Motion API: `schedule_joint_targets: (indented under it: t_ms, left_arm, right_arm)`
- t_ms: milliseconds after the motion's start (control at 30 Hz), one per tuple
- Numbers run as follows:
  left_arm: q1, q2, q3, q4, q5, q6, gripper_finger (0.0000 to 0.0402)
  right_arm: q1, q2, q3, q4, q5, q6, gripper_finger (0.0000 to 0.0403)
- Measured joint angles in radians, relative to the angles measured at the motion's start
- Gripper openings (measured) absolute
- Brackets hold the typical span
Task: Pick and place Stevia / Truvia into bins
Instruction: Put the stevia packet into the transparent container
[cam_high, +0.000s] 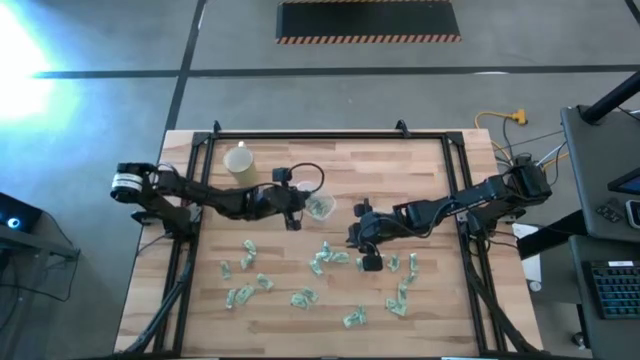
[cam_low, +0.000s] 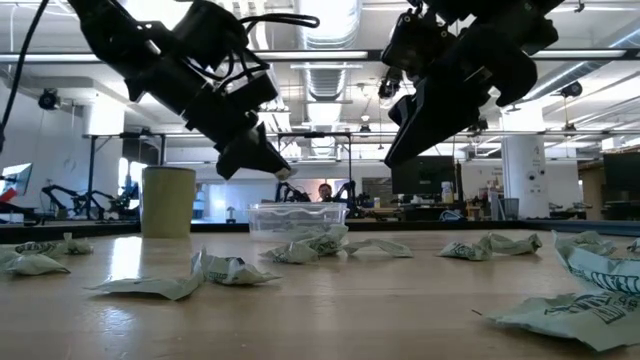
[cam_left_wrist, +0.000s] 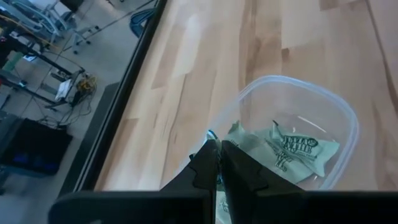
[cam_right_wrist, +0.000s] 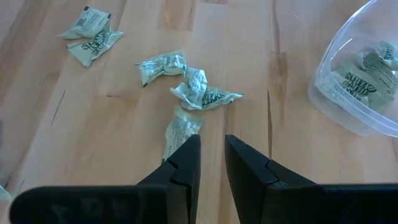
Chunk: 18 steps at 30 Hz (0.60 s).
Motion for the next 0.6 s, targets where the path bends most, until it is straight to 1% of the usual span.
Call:
schedule_joint_targets:
  t_ms: [133, 333, 600]
  left_arm:
    - [0.013, 0.000, 0.000, 0.000, 0.035, -0.003, 0.0001]
    - [0.013, 0.037, 0.000, 0.054, 0.037, -0.008, 0.0002]
    - [0.013, 0.080, 0.005, 0.051, 0.015, -0.001, 0.0002]
  right_arm:
    - [0.000, 0.000, 0.000, 0.000, 0.000, 0.000, 0.0063]
    - [0.002, 0.000, 0.000, 0.000, 0.000, 0.003, 0.0063]
    - [0.019, 0.000, -0.001, -0.001, -0.001, 0.008, 0.0063]
